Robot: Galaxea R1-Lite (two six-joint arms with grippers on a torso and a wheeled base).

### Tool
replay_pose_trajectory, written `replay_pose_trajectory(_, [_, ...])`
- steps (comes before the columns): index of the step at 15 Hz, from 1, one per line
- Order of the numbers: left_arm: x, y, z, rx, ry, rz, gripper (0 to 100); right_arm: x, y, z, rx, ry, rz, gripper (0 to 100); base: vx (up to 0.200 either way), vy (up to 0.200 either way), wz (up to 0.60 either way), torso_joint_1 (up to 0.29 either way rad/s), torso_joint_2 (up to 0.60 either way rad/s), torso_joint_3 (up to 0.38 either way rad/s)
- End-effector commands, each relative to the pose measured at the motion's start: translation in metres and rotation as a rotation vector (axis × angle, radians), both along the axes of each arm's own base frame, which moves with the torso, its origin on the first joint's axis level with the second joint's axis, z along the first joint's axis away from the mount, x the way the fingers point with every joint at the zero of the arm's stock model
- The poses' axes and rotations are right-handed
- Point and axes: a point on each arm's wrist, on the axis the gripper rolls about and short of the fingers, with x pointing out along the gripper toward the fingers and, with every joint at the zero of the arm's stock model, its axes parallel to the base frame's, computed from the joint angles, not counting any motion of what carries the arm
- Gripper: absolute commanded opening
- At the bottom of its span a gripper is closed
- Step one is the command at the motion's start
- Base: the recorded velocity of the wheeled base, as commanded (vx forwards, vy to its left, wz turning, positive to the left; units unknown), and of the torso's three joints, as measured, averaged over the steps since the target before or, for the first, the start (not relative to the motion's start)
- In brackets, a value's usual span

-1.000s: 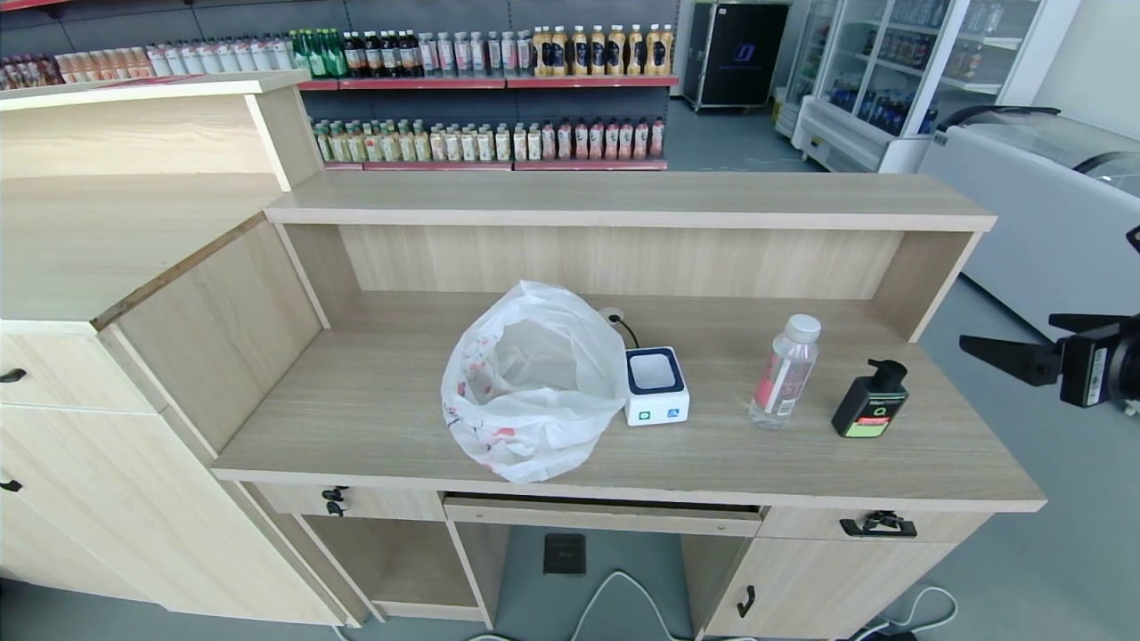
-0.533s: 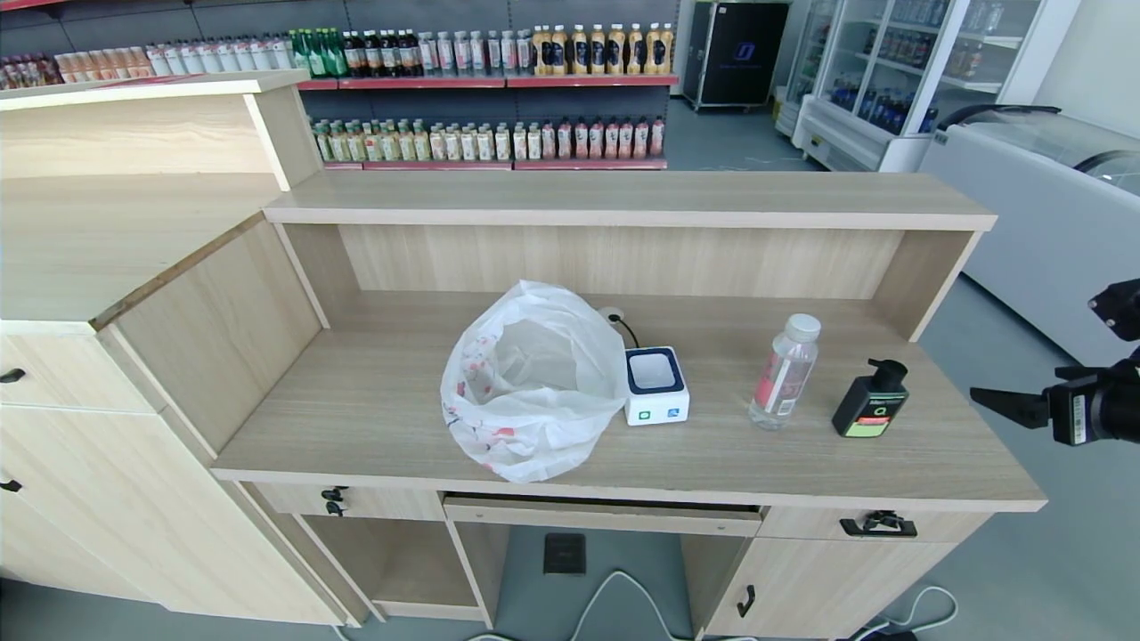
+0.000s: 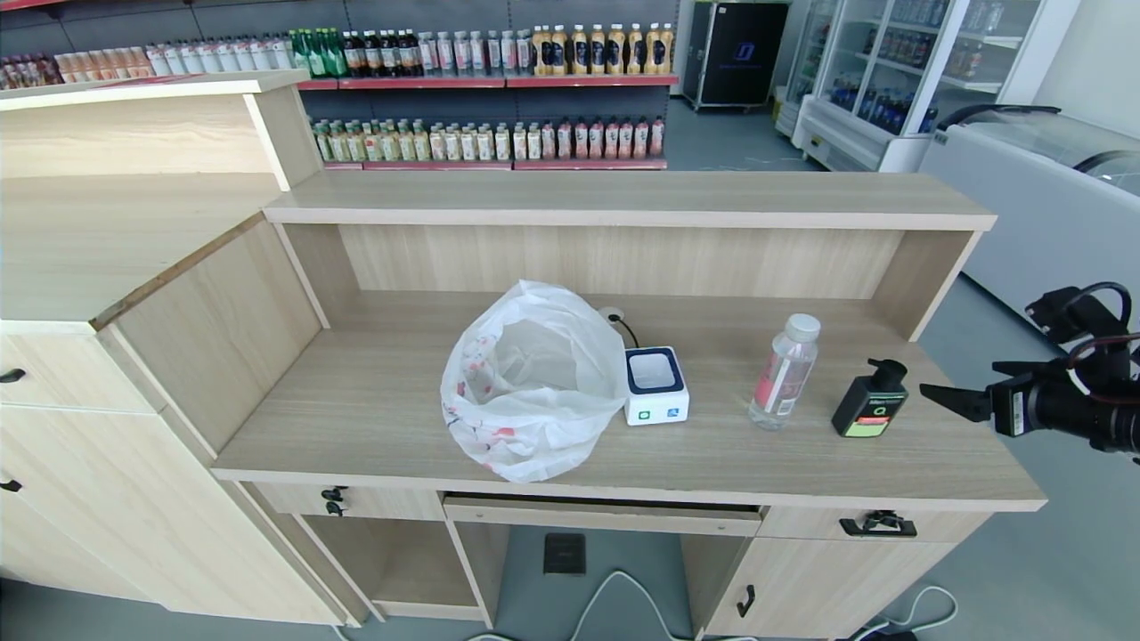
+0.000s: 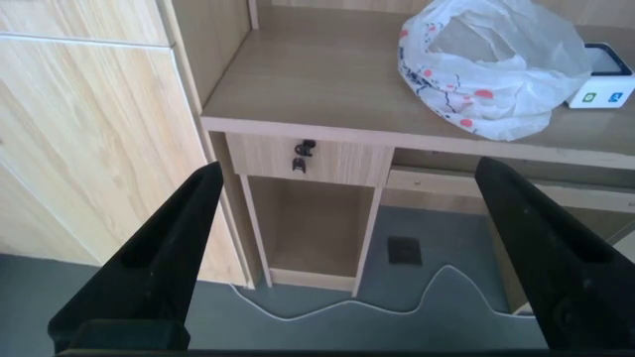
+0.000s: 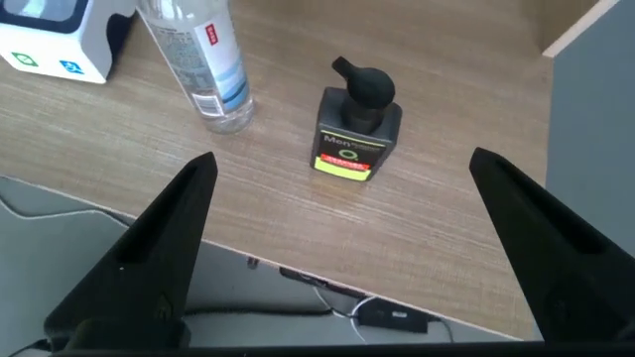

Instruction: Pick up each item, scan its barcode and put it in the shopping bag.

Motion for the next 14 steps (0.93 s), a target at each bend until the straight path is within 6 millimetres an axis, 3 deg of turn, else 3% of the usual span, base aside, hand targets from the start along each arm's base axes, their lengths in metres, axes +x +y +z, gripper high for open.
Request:
replay_pose_trajectory(1, [0.000,0.000,0.000,-0.001,0.000,0.000,100,0.014,0.006,-0.016,0.018,0.027,0.051,100,0.000,0.000,0.00,0.000,0.00,0.000])
replay_pose_trajectory(2, [0.000,0.000,0.000,-0.001,0.000,0.000,100,0.014,0.006,-0.016,0.018,0.027,0.051,100,0.000,0.000,0.00,0.000,0.00,0.000])
replay_pose_trajectory(3, [0.000,0.000,0.000,0.000,0.000,0.002,100,0.031,0.016,-0.023,0.020,0.002,0.119,100,0.000,0.000,0.00,0.000,0.00,0.000])
replay_pose_trajectory(8, [0.000,0.000,0.000,0.000,0.000,0.000,100,0.056,0.038,-0.034,0.018,-0.032,0.218,100,0.000,0.000,0.00,0.000,0.00,0.000])
replay_pose_trajectory(14, [0.000,0.000,0.000,0.000,0.000,0.000,100,0.069,0.048,-0.053,0.019,-0.026,0.254,100,0.000,0.000,0.00,0.000,0.00,0.000])
